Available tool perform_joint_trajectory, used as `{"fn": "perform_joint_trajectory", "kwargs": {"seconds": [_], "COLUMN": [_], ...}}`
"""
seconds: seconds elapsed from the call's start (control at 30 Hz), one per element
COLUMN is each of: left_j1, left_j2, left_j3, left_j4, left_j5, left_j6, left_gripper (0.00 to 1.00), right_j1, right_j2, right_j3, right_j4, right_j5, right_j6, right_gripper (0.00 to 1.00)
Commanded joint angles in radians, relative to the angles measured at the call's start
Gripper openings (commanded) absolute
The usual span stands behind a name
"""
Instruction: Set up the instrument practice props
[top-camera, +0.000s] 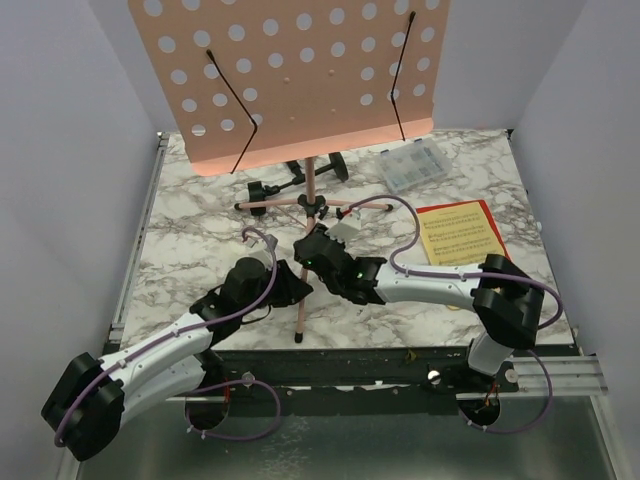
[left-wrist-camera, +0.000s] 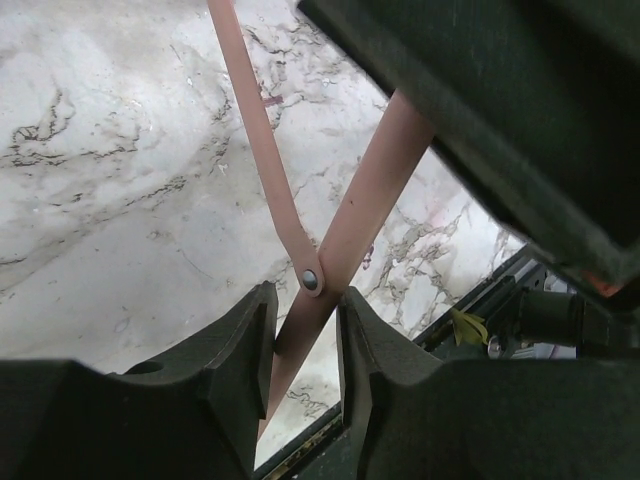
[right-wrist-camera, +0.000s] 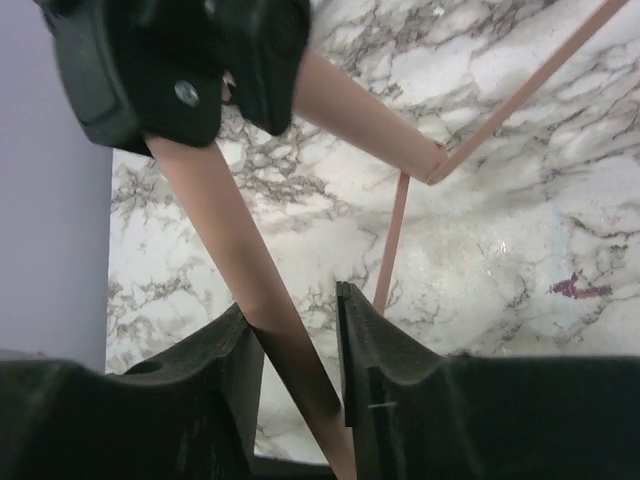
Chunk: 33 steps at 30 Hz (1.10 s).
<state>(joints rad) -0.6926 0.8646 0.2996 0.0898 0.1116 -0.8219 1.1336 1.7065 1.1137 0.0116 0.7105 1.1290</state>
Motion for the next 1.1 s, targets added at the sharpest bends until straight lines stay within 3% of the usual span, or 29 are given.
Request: {"fn": "perform_joint_trajectory", "kwargs": {"seconds": [0.0, 0.1, 0.27, 0.4, 0.5, 0.6, 0.73, 0.83, 0.93, 1.07], "left_j1": [0.006, 0.006, 0.005, 0.002, 0.001, 0.002, 0.002, 0.0, -0.002, -0.002], "left_j2": [0.025, 0.025, 0.021, 0.022, 0.024, 0.025, 0.024, 0.019, 0.017, 0.013], "left_j3": [-0.015, -0.025, -0.017, -0.014, -0.015, -0.013, -0.007, -0.001, 0.005, 0.018], "left_j4": [-0.014, -0.013, -0.032, -0.041, -0.041, -0.042, -0.046, -0.051, -0.057, -0.066], "left_j5": [-0.054, -0.049, -0.04, -0.039, -0.038, -0.038, -0.033, -0.03, -0.034, -0.031], "left_j6": [-0.008, -0.021, -0.008, -0.005, -0.011, -0.009, -0.011, -0.011, -0.007, -0.011], "left_gripper": [0.34, 0.33, 0.31, 0.31, 0.31, 0.31, 0.31, 0.31, 0.31, 0.31], "right_j1": [-0.013, -0.052, -0.183, -0.457, -0.583, -0.585, -0.585, -0.584, -0.566, -0.506], "right_j2": [-0.079, -0.186, -0.419, -0.505, -0.499, -0.475, -0.374, -0.246, -0.173, -0.175], "right_j3": [-0.124, -0.243, -0.488, -0.547, -0.58, -0.642, -0.808, -0.832, -0.771, -0.662], "right_j4": [0.122, 0.273, 0.476, 0.461, 0.602, 0.806, 1.395, 1.661, 1.657, 1.429], "right_j5": [-0.061, -0.141, -0.409, -0.851, -1.172, -1.252, -1.392, -1.48, -1.457, -1.334], "right_j6": [-0.182, -0.399, -0.683, -0.752, -0.855, -1.035, -1.4, -1.65, -1.817, -2.08], "right_gripper": [0.44, 0.55, 0.81, 0.83, 0.82, 0.78, 0.79, 0.76, 0.76, 0.75]}}
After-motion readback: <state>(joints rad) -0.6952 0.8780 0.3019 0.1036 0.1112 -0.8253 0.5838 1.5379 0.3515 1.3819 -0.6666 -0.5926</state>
